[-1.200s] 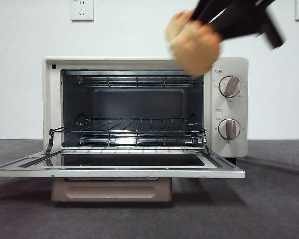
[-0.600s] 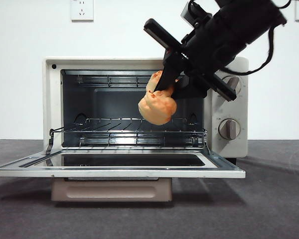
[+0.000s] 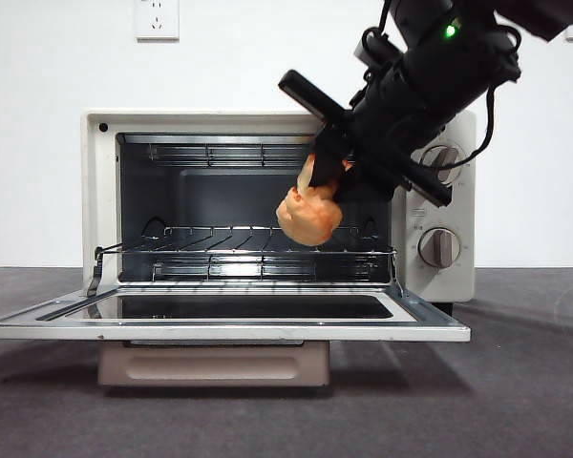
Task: The left arm flap open the oven, the right arm pick bread and place it into oven, the left arm flap close the oven
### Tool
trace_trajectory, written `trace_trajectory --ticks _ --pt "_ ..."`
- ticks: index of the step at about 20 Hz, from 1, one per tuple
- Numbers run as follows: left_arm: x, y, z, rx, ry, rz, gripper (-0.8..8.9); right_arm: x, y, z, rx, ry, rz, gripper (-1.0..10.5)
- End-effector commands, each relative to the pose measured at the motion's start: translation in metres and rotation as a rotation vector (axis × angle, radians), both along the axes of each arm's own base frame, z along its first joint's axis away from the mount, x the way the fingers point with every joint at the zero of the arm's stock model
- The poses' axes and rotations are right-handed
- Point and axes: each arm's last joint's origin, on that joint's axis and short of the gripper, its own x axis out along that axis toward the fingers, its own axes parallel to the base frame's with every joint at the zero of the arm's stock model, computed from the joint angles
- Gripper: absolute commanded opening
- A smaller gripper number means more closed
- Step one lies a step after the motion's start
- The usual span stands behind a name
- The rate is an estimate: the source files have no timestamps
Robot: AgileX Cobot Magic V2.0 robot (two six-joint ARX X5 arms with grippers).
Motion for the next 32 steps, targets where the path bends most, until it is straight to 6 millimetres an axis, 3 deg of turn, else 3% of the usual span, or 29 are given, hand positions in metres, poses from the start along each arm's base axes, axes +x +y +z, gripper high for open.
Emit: trace_trajectory --ticks 1,4,8,11,32 --pt "-0.002 0.001 0.008 -0.021 -0.021 -0.007 0.16 0.003 0.006 0.004 0.023 -0.013 -0.001 0.2" --pt "-0.002 0.001 0.010 -0.025 -0.027 -0.007 0.16 0.003 0.005 0.004 0.020 -0.013 -0.004 0.9" --pt "-0.003 0.002 0.010 -0.026 -0.028 -0.007 0.16 0.003 0.005 0.004 0.020 -0.013 -0.004 3.3" --pt "-0.003 0.002 0.010 -0.026 -0.027 -0.007 0.16 0.003 0.005 0.004 0.021 -0.013 -0.004 3.9" --pt "-0.002 0.001 0.011 -0.040 -0.023 0.003 0.16 -0.015 -0.006 0.030 0.013 0.013 0.050 4.4"
